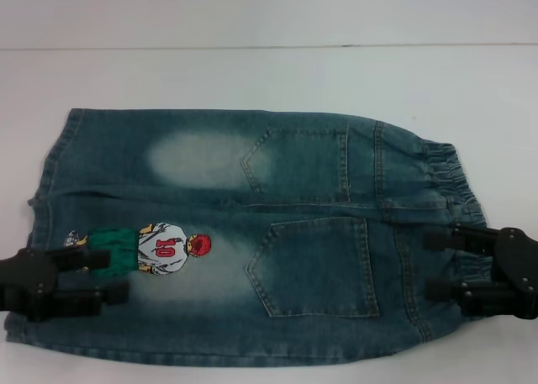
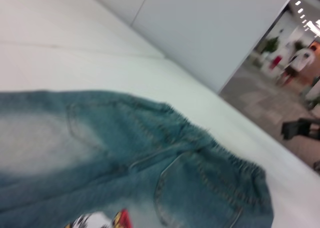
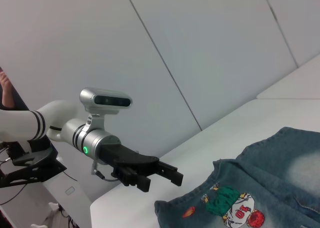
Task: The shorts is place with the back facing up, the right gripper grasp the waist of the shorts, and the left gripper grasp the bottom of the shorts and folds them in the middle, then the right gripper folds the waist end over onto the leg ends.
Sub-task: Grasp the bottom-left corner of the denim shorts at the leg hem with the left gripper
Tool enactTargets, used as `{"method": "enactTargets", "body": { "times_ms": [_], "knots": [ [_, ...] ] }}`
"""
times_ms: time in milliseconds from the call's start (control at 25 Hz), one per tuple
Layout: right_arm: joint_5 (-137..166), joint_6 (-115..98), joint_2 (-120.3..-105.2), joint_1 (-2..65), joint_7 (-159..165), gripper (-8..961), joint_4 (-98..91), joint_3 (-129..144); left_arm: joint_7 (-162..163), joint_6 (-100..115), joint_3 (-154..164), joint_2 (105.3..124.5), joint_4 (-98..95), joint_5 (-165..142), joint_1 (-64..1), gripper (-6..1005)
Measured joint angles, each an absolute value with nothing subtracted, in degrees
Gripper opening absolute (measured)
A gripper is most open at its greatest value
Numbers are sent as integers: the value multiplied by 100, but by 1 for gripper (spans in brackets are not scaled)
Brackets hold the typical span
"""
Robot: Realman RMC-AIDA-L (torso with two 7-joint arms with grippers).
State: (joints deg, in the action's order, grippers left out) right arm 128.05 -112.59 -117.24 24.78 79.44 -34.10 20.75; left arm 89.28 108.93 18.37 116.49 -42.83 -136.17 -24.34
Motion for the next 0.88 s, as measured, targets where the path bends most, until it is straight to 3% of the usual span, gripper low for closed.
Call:
{"method": "enactTargets", "body": {
  "times_ms": [480, 880],
  "knots": [
    [12796, -11256, -11745, 2469, 7939, 921, -3362, 2069, 9406, 10594, 1702, 11473, -4885, -14347, -2330, 875],
    [12743, -11224, -11790, 2469, 7949, 921, -3381, 2065, 9595, 10545, 1694, 11446, -5100, -14809, -2397, 876]
  ]
}}
